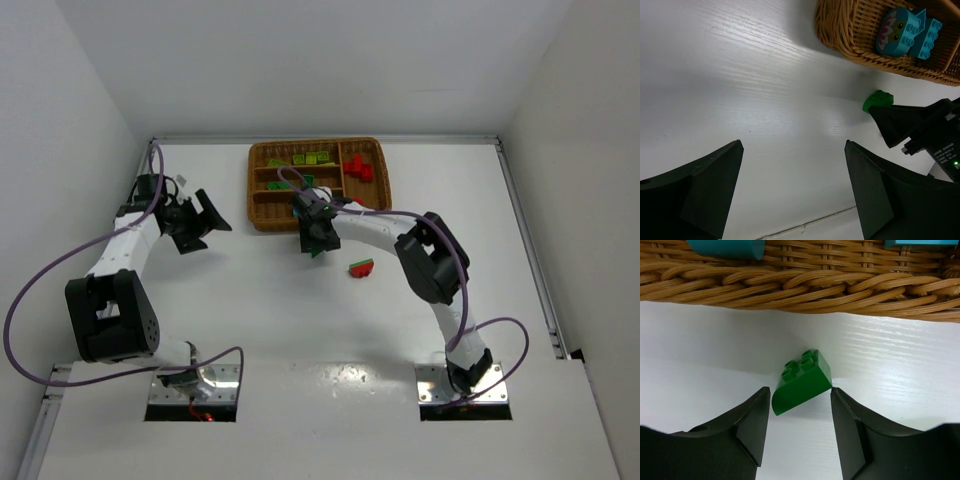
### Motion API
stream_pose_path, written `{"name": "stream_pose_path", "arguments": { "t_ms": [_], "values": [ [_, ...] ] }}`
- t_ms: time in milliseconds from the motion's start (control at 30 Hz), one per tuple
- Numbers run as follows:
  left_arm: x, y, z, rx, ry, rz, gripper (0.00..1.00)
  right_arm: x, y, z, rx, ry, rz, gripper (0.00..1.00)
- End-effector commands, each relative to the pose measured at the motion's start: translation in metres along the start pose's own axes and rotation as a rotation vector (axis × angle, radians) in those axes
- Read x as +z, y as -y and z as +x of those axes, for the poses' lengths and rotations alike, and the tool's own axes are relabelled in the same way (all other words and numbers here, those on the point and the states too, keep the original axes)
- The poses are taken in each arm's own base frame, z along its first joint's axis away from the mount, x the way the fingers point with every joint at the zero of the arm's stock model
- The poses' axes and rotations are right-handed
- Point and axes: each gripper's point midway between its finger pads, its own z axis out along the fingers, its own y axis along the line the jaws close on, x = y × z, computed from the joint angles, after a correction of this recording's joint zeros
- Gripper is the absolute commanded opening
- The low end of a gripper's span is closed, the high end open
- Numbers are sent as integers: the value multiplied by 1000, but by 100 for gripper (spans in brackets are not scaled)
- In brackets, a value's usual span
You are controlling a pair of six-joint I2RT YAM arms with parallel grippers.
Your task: Sort the legos into containers by color
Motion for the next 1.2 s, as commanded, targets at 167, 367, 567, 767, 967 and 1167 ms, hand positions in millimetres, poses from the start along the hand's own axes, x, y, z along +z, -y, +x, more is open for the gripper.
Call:
{"name": "stream_pose_path", "arguments": {
  "t_ms": [167, 367, 567, 767, 967, 1167],
  "values": [
    [-13, 14, -12, 35, 50, 30, 89, -5, -5, -12, 9, 33, 11, 58],
    [-13, 16, -11, 35, 46, 38, 89, -3, -31, -17, 54, 41, -137, 62],
    [-13, 16, -11, 35, 46, 38, 89, 9, -35, -19, 44, 42, -106, 61],
    [-13, 16, -11, 35, 46, 38, 89, 16, -27, -24, 27, 41, -35, 44],
    [-13, 16, -11, 35, 46, 38, 89, -10, -21, -37, 12, 108, -13, 18],
    [-13, 16, -11, 35, 46, 38, 89, -69, 4, -69, 29, 239, -21, 13]
  ]
}}
